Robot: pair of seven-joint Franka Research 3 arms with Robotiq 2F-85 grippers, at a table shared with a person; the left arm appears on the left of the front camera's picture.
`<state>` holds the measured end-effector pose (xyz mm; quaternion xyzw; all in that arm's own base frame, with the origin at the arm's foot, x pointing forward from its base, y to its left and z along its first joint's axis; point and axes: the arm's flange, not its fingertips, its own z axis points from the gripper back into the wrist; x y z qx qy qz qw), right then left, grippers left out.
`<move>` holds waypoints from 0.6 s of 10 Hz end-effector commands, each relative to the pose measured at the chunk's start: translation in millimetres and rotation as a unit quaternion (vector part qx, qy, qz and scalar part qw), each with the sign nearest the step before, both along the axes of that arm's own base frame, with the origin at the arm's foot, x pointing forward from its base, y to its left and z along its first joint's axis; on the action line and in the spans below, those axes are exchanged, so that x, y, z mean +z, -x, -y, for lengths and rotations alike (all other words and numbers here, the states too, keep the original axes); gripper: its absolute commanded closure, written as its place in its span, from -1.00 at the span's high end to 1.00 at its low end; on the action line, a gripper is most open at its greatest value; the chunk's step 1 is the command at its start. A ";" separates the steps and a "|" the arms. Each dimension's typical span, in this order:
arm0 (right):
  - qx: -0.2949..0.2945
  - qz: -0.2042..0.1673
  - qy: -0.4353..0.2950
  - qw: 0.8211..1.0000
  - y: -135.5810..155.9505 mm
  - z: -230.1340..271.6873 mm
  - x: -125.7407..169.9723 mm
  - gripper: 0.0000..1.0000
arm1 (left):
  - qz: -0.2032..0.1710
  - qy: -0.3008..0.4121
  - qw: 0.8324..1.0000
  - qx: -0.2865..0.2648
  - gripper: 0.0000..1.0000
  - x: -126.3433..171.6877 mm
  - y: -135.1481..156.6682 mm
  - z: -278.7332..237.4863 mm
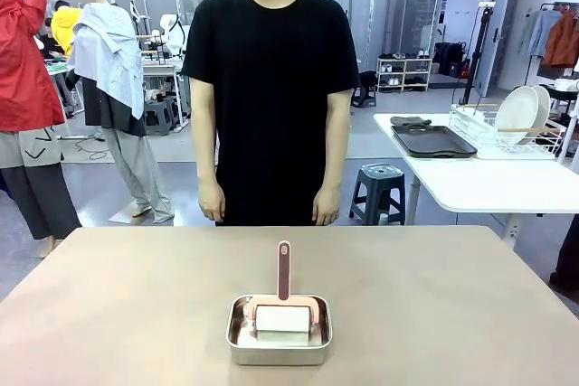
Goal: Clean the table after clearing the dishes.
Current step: Place the Lint Roller back on top of the Airtight Container.
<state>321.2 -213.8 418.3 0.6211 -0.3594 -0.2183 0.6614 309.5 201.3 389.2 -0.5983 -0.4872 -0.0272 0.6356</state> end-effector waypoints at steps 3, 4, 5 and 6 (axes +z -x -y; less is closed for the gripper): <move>0.005 0.009 0.011 1.000 7.5 0.6 11.4 1.00 | 0.004 0.002 1.000 -0.003 1.00 1.5 4.8 -1.0; 0.005 0.009 0.011 1.000 7.5 0.6 11.4 1.00 | 0.004 0.002 1.000 -0.003 1.00 1.5 4.8 -1.0; 0.005 0.009 0.011 1.000 7.5 0.6 11.4 1.00 | 0.004 0.002 1.000 -0.003 1.00 1.5 4.8 -1.0; 0.005 0.009 0.011 1.000 7.5 0.6 11.4 1.00 | 0.004 0.002 1.000 -0.003 1.00 1.5 4.8 -1.0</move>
